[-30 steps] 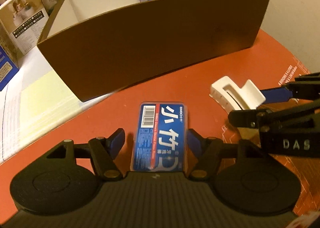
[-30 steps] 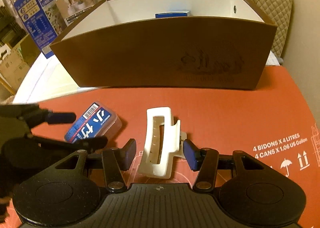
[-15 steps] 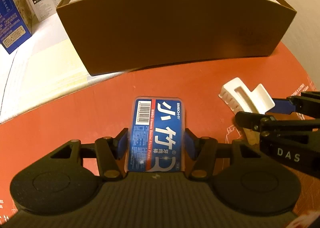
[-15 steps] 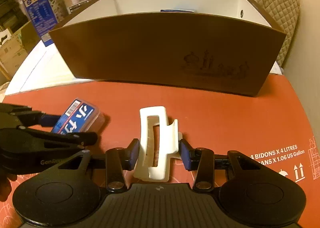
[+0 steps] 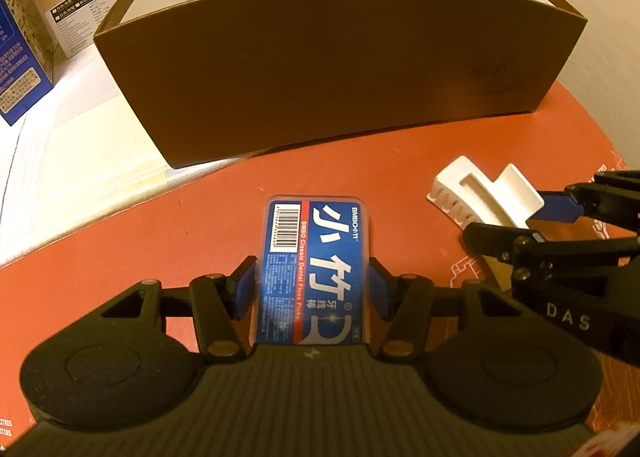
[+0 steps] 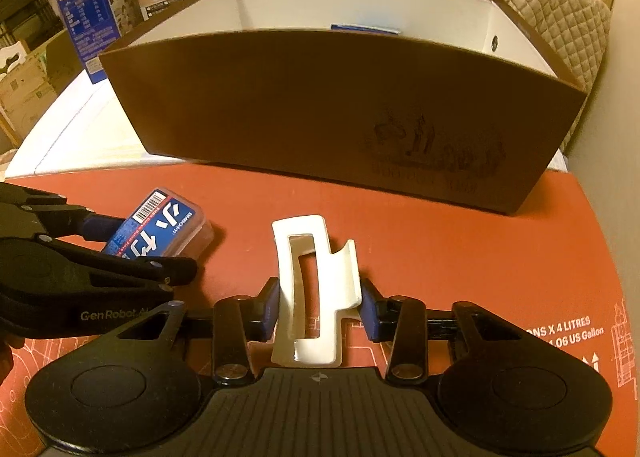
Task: Organize rigid objects
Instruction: 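Lift the floss box and hair clip and carry them over the box, then lower the floss box and hair clip into the box and open both tools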
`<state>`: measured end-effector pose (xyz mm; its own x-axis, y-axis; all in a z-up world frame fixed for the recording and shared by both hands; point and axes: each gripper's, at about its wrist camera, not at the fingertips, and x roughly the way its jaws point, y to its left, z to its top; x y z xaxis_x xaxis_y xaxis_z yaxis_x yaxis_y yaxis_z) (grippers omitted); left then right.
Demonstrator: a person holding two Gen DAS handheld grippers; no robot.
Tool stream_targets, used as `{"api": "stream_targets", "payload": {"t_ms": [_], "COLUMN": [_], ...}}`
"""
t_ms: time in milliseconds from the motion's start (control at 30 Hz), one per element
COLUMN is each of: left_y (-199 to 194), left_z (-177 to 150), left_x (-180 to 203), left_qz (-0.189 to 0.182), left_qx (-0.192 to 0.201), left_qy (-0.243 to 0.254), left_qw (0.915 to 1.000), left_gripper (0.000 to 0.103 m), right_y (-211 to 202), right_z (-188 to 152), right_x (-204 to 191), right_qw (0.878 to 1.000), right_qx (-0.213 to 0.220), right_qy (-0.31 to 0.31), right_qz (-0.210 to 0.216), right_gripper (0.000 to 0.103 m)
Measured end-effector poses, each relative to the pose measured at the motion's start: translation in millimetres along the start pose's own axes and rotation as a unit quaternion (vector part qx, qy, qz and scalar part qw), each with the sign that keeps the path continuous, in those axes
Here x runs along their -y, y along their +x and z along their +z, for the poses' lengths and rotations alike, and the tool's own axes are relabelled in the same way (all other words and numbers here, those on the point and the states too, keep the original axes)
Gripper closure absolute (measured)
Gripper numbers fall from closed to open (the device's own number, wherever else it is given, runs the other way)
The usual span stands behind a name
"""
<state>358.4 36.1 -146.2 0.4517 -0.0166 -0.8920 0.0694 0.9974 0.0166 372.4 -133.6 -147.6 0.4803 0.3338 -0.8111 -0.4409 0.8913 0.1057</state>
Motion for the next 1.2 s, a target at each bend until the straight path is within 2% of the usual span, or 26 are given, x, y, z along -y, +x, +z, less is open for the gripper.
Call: {"api": "stream_targets", "payload": {"t_ms": [267,567,733,933,1033,1200], "left_y": [-20,-81,-108,-118,-114,-90], "left_z": [-4,10,39,83,107,143], "left_x": [-5,-18,-21,-29,-31,-32], "left_qz": [-0.010,-0.008,-0.003,0.007,0.004,0.001], "left_qx": [0.025,0.083,0.119,0.154,0.160,0.148], "left_qy": [0.001,-0.016,-0.016,-0.016,-0.016,-0.014], "left_qw": [0.9996,0.9964,0.9928,0.9880,0.9870,0.9888], "left_gripper": [0.051,0.051,0.051,0.051,0.051,0.051], "right_y": [-14,-60,-86,-98,-97,-80], "right_z": [-1,22,53,94,115,149], "right_x": [6,13,23,43,56,79], "right_qw": [1.000,0.997,0.994,0.989,0.987,0.986], "right_qx": [0.006,0.043,0.083,0.120,0.131,0.137], "right_qy": [0.009,0.028,0.042,0.068,0.081,0.095], "right_qz": [0.018,0.051,0.061,0.062,0.054,0.028], "right_gripper": [0.066,0.066,0.066,0.066,0.066,0.066]}}
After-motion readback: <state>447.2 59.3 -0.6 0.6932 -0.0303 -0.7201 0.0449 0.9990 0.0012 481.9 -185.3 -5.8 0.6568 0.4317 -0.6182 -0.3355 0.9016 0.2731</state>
